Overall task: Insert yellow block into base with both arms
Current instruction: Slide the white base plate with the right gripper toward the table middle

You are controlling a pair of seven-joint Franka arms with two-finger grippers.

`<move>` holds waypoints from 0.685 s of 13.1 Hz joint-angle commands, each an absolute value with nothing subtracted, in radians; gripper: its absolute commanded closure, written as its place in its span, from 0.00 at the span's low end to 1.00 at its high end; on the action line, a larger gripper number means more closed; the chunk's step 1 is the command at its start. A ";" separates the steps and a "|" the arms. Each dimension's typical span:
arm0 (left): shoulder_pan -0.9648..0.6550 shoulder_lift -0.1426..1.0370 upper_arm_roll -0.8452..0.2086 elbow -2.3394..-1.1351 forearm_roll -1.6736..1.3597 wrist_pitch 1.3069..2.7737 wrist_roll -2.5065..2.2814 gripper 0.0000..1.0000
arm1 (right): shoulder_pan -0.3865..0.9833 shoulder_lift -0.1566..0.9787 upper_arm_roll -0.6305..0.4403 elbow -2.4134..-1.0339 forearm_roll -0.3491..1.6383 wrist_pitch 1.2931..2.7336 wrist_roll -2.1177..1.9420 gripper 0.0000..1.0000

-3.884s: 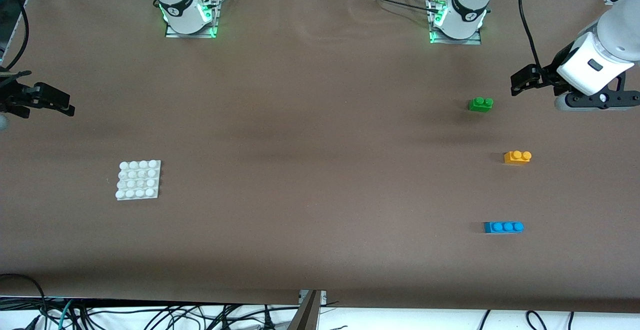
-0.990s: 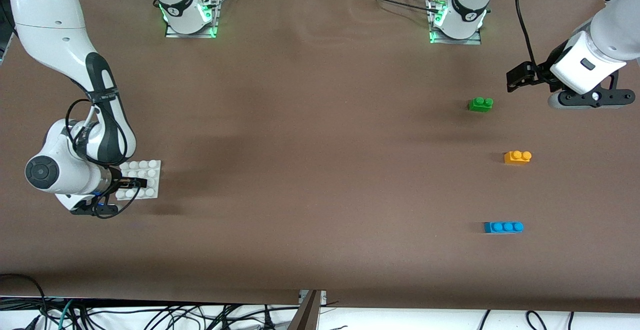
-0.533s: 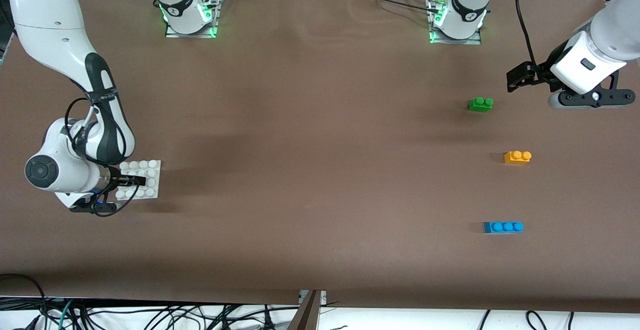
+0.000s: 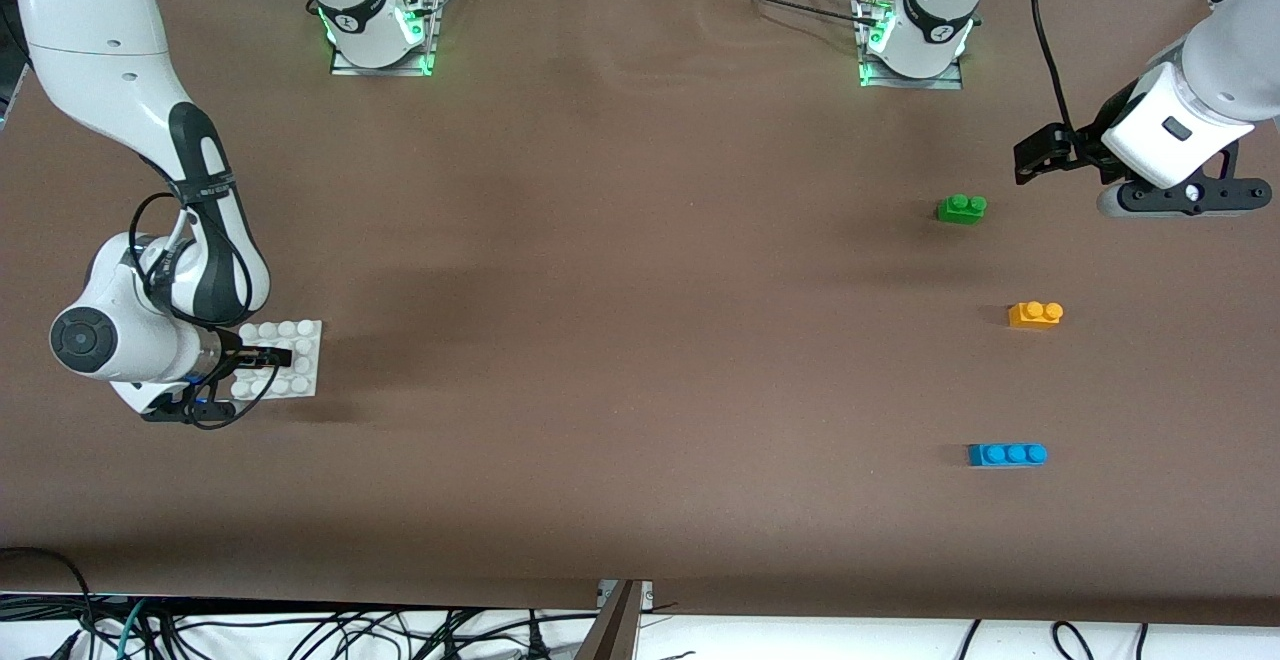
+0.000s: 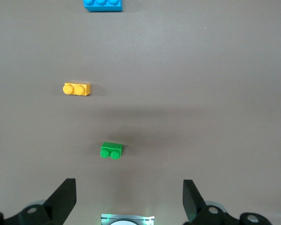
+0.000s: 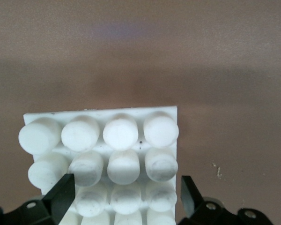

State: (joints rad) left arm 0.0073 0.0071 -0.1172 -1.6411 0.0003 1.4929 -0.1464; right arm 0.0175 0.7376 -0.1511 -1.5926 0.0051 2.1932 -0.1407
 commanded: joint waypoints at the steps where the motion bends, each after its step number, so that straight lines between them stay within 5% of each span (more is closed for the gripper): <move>1: 0.011 0.000 -0.115 -1.629 -0.018 1.476 -0.138 0.00 | 0.017 0.701 -0.149 -1.646 -0.006 2.200 -0.175 0.00; 9: 0.011 0.000 -0.115 -1.629 -0.018 1.476 -0.138 0.00 | 0.018 0.718 -0.149 -1.660 -0.002 2.239 -0.175 0.00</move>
State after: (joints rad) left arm 0.0073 0.0071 -0.1172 -1.6411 0.0003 1.4929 -0.1464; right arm 0.0179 0.7369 -0.1509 -1.6004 0.0051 2.2009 -0.1626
